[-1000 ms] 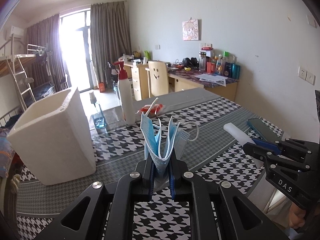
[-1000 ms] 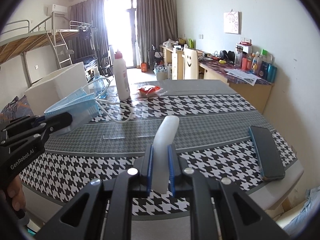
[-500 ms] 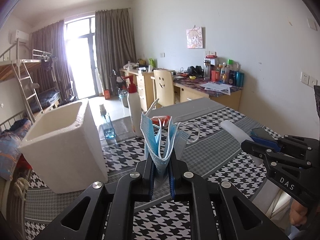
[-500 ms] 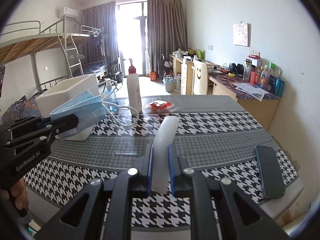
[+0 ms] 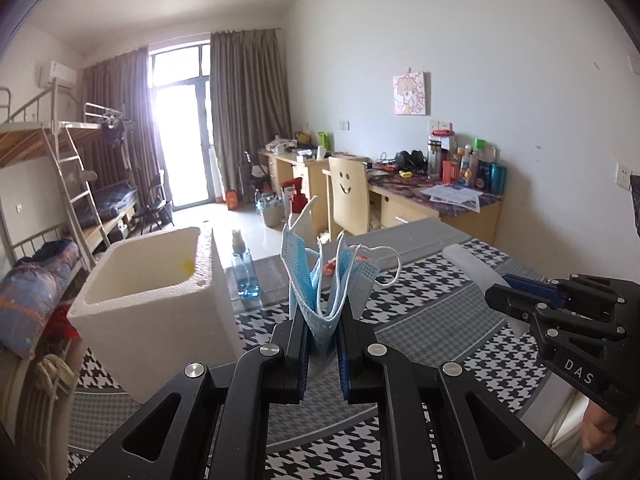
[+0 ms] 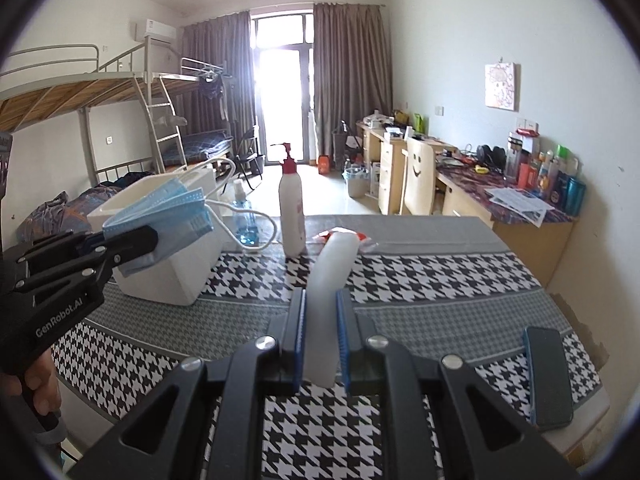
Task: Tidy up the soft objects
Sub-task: 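Carry the face mask and white roller with both tools over the foam box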
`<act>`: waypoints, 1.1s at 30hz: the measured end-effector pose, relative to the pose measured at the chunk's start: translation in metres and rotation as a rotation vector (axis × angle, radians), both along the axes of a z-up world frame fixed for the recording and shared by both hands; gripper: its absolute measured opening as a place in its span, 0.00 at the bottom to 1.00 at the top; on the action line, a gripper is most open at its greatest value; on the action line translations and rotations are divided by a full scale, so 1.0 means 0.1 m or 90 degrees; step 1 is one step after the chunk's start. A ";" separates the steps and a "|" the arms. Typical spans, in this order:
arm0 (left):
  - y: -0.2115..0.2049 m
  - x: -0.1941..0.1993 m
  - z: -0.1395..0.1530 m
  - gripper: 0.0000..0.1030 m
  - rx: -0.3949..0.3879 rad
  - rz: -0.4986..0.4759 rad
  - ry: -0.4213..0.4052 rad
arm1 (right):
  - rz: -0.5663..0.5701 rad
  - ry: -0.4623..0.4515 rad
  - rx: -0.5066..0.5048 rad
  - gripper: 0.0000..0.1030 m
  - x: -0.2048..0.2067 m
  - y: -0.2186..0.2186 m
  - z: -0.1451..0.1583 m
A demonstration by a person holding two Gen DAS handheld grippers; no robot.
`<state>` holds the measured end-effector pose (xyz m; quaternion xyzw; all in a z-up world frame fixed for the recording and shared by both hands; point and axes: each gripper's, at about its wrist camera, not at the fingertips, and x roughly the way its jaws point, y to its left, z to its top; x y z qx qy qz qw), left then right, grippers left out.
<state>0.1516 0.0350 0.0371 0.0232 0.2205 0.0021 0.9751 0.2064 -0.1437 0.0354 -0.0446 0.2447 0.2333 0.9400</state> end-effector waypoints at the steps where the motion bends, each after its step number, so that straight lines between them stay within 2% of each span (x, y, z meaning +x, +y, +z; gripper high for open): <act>1: 0.02 0.00 0.01 0.12 0.001 0.004 -0.002 | 0.005 -0.003 0.000 0.17 0.01 0.02 0.02; 33: 0.57 0.05 0.28 0.12 0.005 0.103 -0.050 | 0.115 -0.046 -0.016 0.17 0.15 0.69 0.32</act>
